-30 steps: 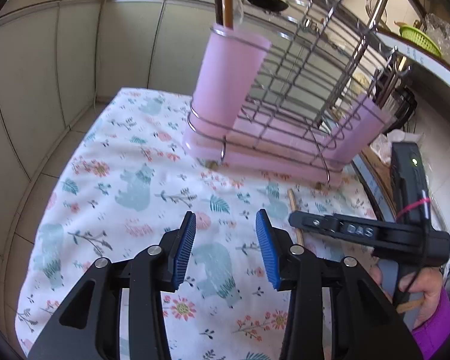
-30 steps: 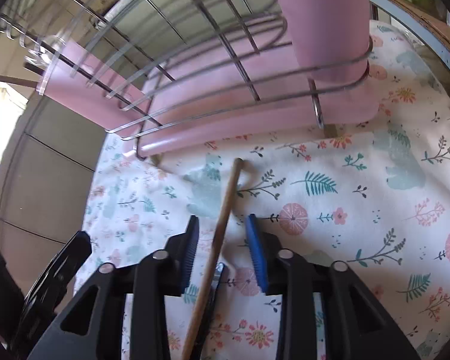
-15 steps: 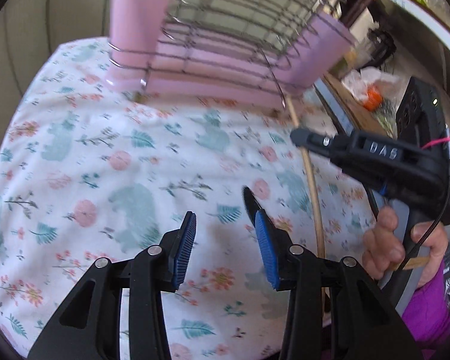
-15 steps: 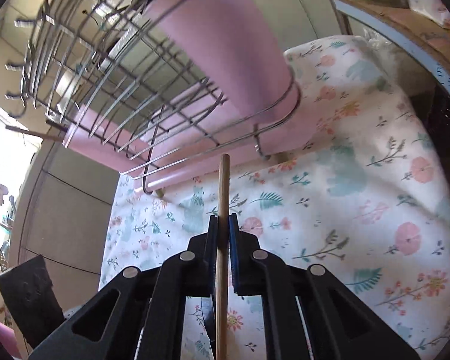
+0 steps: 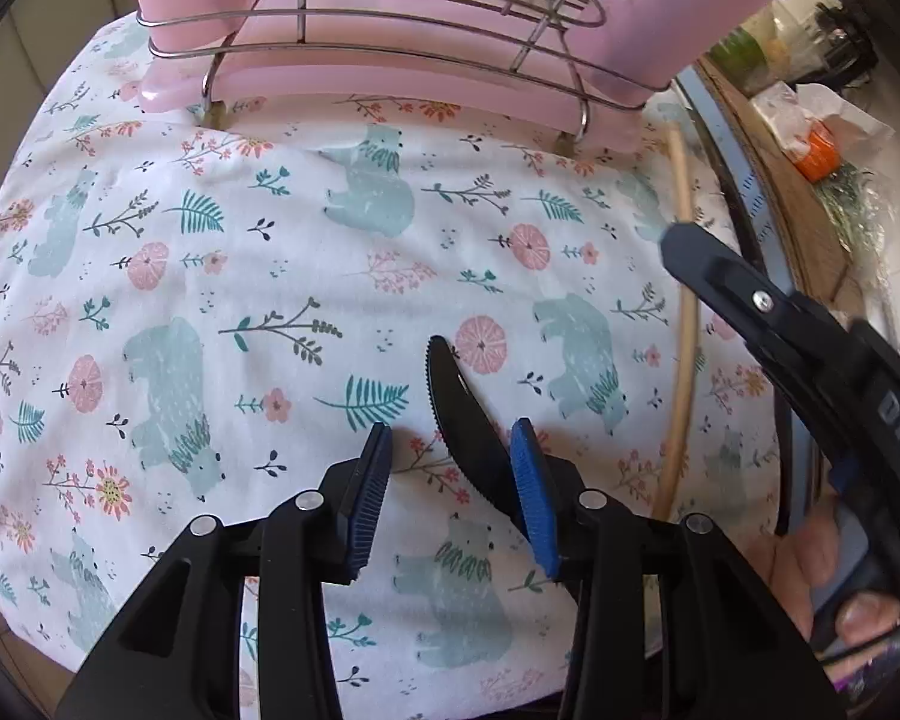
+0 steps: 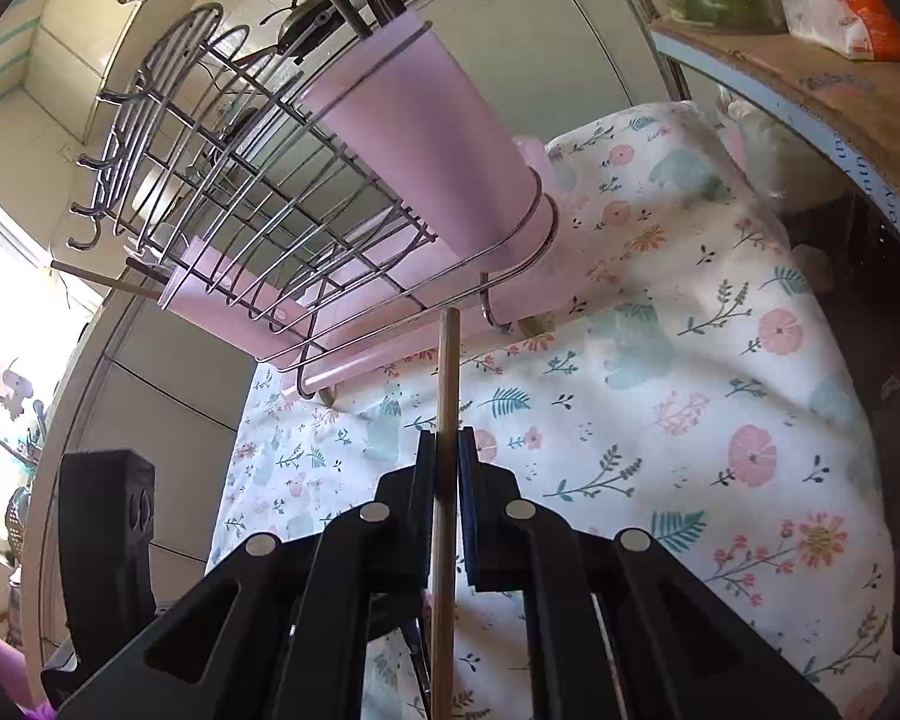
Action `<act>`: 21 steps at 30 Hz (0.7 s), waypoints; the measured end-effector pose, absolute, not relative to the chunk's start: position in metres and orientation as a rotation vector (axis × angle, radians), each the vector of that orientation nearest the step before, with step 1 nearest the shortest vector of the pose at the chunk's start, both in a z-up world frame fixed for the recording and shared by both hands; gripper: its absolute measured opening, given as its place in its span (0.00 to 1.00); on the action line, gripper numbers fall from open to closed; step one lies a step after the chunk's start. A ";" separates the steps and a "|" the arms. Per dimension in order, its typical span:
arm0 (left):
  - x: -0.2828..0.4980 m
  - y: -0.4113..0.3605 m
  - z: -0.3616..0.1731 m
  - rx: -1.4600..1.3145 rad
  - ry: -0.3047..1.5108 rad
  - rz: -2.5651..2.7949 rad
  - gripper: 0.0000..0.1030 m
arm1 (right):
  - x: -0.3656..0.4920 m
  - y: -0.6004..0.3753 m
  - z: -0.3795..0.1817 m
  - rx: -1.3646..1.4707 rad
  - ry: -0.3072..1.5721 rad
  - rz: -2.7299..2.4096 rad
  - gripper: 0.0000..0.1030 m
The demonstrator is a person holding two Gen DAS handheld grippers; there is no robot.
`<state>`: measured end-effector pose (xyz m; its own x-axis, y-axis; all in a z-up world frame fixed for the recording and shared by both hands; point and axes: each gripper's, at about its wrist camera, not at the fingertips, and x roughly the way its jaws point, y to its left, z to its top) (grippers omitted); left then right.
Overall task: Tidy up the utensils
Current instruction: 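Grasp a wooden chopstick with the right tool while the left closes on the cloth, then hold the wooden chopstick in the right tool beside the rack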
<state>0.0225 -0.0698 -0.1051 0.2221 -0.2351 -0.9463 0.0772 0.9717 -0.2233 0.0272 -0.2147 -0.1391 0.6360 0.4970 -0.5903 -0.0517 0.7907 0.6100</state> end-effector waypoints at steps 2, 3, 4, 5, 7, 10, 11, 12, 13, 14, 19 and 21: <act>0.021 -0.077 -0.106 -0.101 1.309 -0.188 0.38 | 0.025 -0.217 -0.139 0.592 0.822 0.332 0.07; 0.021 -0.084 -0.107 -0.059 1.293 -0.170 0.25 | 0.023 -0.219 -0.139 0.595 0.818 0.331 0.07; 0.020 -0.088 -0.106 -0.014 1.270 -0.165 0.21 | 0.021 -0.221 -0.138 0.599 0.813 0.328 0.07; 0.019 -0.089 -0.106 0.008 1.257 -0.180 0.18 | 0.019 -0.225 -0.137 0.602 0.807 0.327 0.07; 0.021 -0.083 -0.101 -0.014 1.233 -0.211 0.03 | 0.015 -0.230 -0.134 0.610 0.789 0.321 0.07; 0.022 -0.071 -0.082 -0.014 1.151 -0.207 0.00 | 0.012 -0.236 -0.130 0.627 0.761 0.318 0.07; 0.022 -0.068 -0.076 0.001 1.123 -0.199 0.00 | 0.012 -0.237 -0.129 0.632 0.751 0.319 0.07; 0.024 -0.063 -0.070 0.006 1.098 -0.191 0.00 | 0.012 -0.239 -0.128 0.637 0.741 0.319 0.07; 0.026 -0.059 -0.066 0.002 1.087 -0.189 0.00 | 0.013 -0.239 -0.127 0.644 0.730 0.321 0.07; 0.028 -0.054 -0.063 -0.008 1.083 -0.189 0.00 | 0.013 -0.239 -0.126 0.649 0.721 0.323 0.07; 0.043 -0.034 -0.063 -0.076 1.107 -0.176 0.00 | 0.024 -0.231 -0.132 0.685 0.753 0.338 0.07; 0.049 -0.029 -0.071 -0.100 1.131 -0.170 0.00 | 0.029 -0.224 -0.141 0.690 0.788 0.347 0.07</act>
<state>0.0489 -0.0285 -0.0714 0.4150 -0.1855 -0.8907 0.0839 0.9826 -0.1656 0.0286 -0.2240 -0.1410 0.6654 0.5264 -0.5293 -0.0359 0.7308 0.6816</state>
